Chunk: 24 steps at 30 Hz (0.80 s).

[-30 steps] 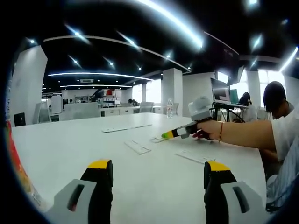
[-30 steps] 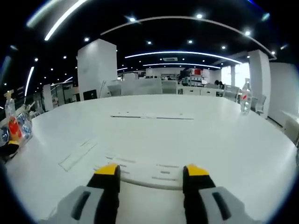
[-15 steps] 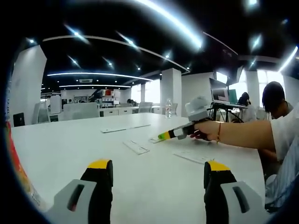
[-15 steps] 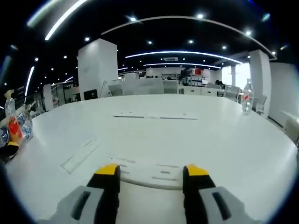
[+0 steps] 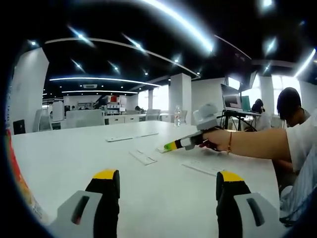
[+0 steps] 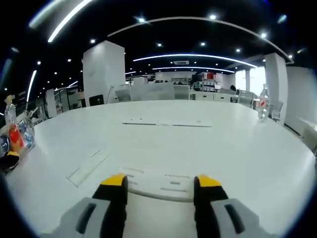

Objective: Locate the socket holder cover, grip the socket holder cover, clip it into the socket holder slot.

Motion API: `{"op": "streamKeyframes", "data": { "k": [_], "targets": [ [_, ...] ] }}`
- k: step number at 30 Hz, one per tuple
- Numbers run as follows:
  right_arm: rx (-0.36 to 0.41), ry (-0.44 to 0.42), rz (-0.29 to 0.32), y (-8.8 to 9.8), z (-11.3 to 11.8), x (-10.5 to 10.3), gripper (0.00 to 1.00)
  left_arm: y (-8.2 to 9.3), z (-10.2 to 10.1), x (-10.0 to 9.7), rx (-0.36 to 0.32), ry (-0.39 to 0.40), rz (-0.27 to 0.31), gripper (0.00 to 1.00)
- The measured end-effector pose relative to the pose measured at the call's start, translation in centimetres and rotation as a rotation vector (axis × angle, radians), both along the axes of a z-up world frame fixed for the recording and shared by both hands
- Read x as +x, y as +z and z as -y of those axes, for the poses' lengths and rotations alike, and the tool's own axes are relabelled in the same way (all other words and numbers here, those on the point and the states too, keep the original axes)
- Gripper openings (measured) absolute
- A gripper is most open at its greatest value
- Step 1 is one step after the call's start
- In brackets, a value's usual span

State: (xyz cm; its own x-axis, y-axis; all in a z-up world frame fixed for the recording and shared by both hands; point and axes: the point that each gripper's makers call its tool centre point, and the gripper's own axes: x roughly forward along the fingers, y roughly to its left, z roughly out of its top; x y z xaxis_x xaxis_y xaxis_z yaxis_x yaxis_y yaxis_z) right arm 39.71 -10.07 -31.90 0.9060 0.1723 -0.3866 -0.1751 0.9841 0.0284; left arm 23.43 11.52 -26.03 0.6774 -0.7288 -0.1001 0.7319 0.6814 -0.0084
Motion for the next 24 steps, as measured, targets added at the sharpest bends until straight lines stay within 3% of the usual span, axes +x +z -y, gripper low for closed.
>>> {"op": "streamKeyframes", "data": {
  "k": [18,24],
  "targets": [
    [-0.001,-0.014,-0.005,0.00,-0.29,0.01,0.56,-0.14,0.02,-0.03,-0.001,-0.003,-0.007,0.80],
    [-0.086,-0.022,0.008,0.49,0.30,-0.14,0.52,-0.12,0.14,-0.12,-0.013,-0.012,-0.012,0.80]
  ]
}}
